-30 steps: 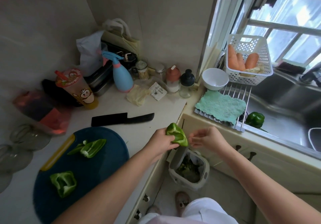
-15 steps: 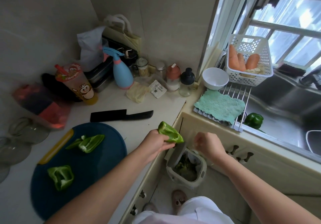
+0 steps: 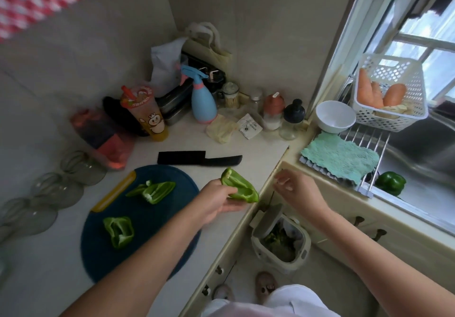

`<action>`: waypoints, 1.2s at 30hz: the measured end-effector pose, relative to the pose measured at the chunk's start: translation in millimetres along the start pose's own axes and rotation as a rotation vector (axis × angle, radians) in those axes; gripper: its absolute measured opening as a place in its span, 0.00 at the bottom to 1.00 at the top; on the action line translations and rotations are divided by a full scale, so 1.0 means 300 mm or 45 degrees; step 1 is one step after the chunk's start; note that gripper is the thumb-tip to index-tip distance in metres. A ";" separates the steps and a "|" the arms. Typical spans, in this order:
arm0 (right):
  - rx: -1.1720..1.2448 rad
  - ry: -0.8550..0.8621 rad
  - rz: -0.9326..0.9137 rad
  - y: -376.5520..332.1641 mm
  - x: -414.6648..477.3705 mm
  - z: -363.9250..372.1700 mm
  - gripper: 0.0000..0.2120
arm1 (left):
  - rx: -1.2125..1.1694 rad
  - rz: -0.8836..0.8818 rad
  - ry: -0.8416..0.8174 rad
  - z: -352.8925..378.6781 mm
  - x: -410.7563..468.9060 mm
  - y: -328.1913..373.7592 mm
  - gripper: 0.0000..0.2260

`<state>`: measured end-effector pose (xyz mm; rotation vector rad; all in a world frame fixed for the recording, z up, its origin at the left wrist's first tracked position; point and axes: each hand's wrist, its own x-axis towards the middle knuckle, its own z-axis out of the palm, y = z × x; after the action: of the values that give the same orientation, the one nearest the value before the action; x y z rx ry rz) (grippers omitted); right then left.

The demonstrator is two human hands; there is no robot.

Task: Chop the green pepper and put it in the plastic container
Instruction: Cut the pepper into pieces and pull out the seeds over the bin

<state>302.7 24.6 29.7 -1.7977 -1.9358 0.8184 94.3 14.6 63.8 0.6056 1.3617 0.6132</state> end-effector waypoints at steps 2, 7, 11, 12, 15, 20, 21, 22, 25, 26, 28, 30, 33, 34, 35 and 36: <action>-0.019 -0.039 -0.136 -0.099 0.024 0.007 0.10 | 0.051 0.082 0.084 -0.086 -0.023 0.013 0.09; -0.109 -0.277 -0.341 -0.273 0.085 0.131 0.09 | 0.576 0.216 0.543 -0.359 -0.060 0.018 0.06; -0.188 -0.469 -0.360 -0.355 0.094 0.274 0.14 | 0.976 0.126 0.654 -0.502 -0.082 -0.051 0.01; -0.223 -0.521 -0.383 -0.370 0.089 0.304 0.15 | 1.026 0.100 0.645 -0.514 -0.080 -0.075 0.01; -0.276 -0.628 -0.413 -0.403 0.060 0.370 0.18 | 1.164 0.099 0.643 -0.520 -0.065 -0.124 0.04; -0.352 -0.701 -0.421 -0.408 0.037 0.425 0.19 | 1.233 0.280 0.630 -0.529 -0.030 -0.138 0.11; -0.377 -0.720 -0.421 -0.406 0.039 0.433 0.19 | 1.198 0.308 0.656 -0.537 -0.032 -0.131 0.12; -0.398 -0.735 -0.421 -0.405 0.041 0.440 0.20 | 1.170 0.356 0.693 -0.551 -0.035 -0.126 0.12; -0.457 -0.747 -0.436 -0.406 0.046 0.462 0.20 | 1.101 0.456 0.862 -0.621 -0.065 -0.122 0.11; -0.477 -0.745 -0.438 -0.408 0.050 0.469 0.20 | 1.084 0.463 0.931 -0.653 -0.078 -0.125 0.12; -0.495 -0.738 -0.420 -0.413 0.063 0.478 0.20 | 1.131 0.348 1.054 -0.713 -0.101 -0.132 0.17; -0.512 -0.729 -0.403 -0.421 0.080 0.482 0.19 | 1.201 0.053 1.077 -0.769 -0.108 -0.151 0.29; -0.547 -0.724 -0.410 -0.435 0.097 0.478 0.18 | 1.058 -0.205 0.965 -0.811 -0.104 -0.197 0.38; -0.554 -0.723 -0.412 -0.438 0.101 0.476 0.18 | 1.004 -0.220 0.918 -0.812 -0.105 -0.213 0.38; -0.553 -0.720 -0.410 -0.440 0.103 0.474 0.18 | 0.969 -0.224 0.892 -0.813 -0.103 -0.231 0.36; -0.551 -0.723 -0.406 -0.440 0.105 0.472 0.17 | 0.943 -0.213 0.892 -0.810 -0.101 -0.247 0.33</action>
<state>108.4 31.0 2.6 -1.4931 -2.8623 0.9168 -146.6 -48.9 5.6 0.8924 2.3110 0.1525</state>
